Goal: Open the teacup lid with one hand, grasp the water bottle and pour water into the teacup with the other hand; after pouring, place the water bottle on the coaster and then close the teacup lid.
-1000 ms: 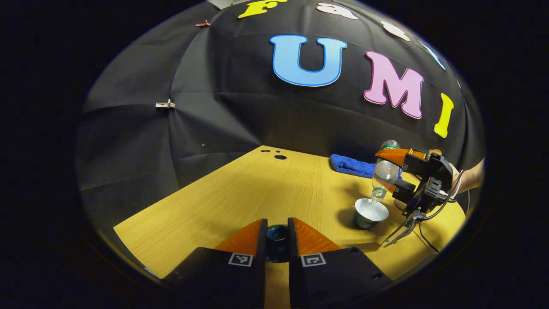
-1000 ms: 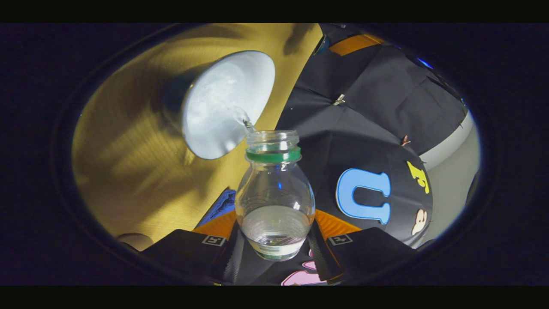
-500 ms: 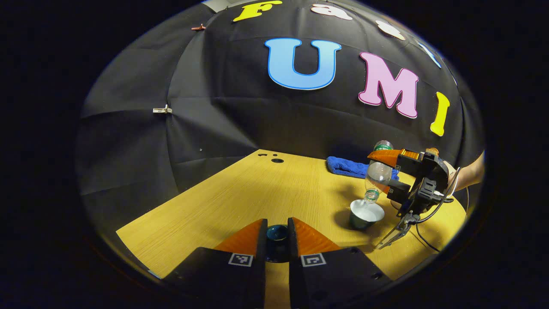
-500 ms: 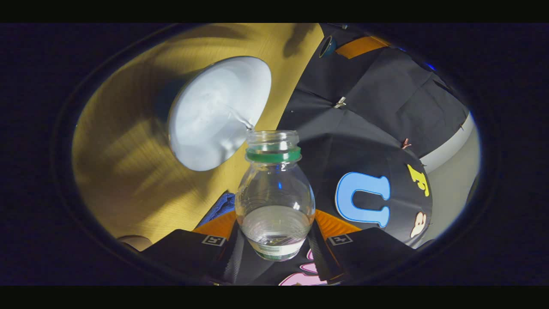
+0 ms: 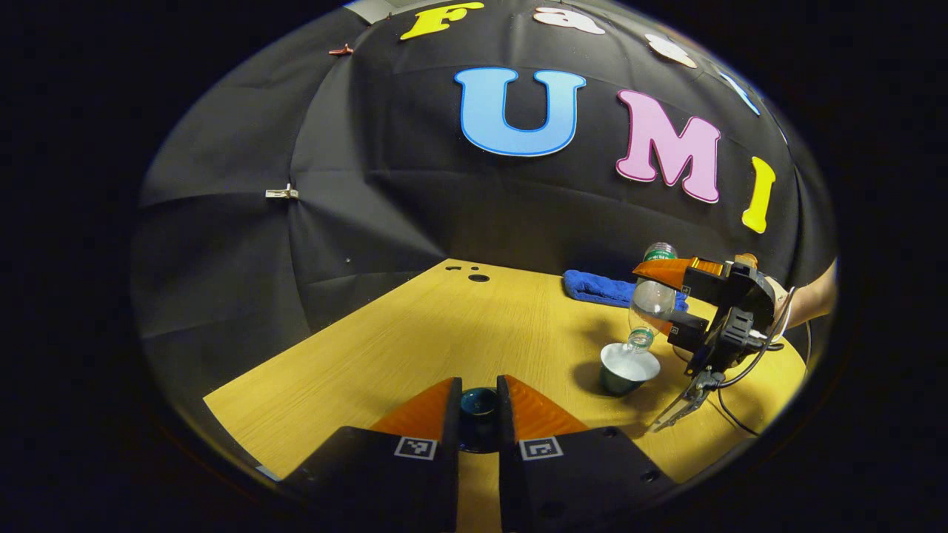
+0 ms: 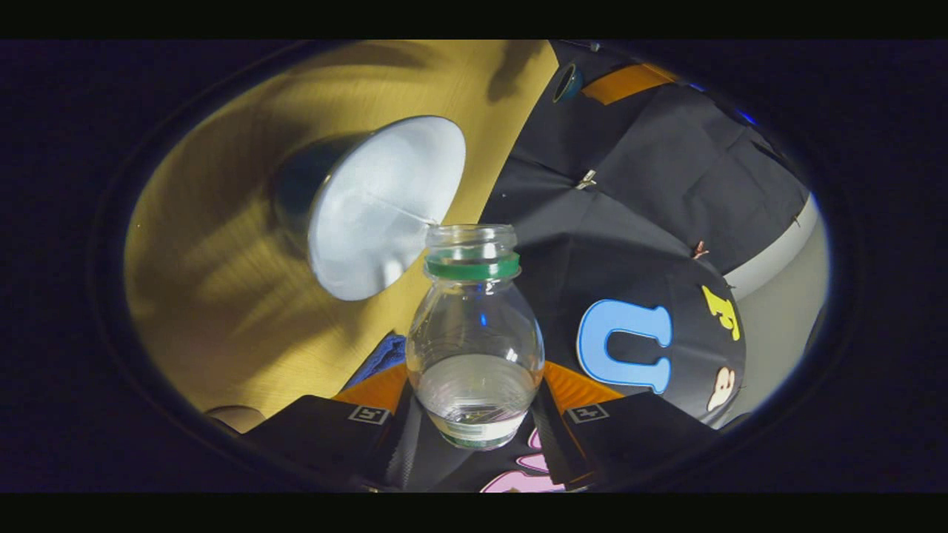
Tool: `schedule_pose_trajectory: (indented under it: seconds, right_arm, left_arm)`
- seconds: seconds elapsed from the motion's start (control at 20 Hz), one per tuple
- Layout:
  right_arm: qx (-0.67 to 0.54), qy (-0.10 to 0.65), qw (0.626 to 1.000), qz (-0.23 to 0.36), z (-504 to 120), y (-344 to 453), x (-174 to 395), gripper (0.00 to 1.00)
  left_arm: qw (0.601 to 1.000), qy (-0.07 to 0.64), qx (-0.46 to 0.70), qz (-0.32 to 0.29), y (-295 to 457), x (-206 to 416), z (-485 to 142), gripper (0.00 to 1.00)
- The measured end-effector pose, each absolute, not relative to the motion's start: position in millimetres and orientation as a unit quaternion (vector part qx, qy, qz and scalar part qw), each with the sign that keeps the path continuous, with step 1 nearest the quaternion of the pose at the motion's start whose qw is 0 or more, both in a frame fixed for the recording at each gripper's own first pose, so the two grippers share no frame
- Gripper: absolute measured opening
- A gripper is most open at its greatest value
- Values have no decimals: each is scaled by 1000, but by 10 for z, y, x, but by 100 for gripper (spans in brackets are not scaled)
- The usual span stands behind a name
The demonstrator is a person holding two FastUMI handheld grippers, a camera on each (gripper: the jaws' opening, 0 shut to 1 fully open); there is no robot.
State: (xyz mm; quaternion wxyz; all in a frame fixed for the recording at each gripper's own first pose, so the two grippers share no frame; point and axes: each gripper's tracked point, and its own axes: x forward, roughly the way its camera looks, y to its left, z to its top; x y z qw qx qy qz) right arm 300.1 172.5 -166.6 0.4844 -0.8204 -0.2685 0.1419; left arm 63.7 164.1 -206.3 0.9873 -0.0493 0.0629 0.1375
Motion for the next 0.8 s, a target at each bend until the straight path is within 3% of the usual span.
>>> schedule_pose_trajectory:
  seconds: [0.25, 0.3, 0.45, 0.8]
  right_arm:
    - [-810, -245, 512, 144, -1699, 1592, 2979, 71]
    - [-804, -236, 525, 147, -1720, 1547, 2965, 71]
    - [-780, -191, 575, 157, -1786, 1383, 2966, 71]
    - [-617, -20, 774, 140, -1830, 708, 3003, 71]
  left_arm:
    - [987, 63, -48, 141, 1594, 624, -2029, 26]
    - [987, 63, -47, 141, 1582, 628, -2019, 23]
    - [988, 61, -42, 139, 1526, 654, -1961, 26]
    - [991, 54, -24, 118, 1222, 786, -1767, 23]
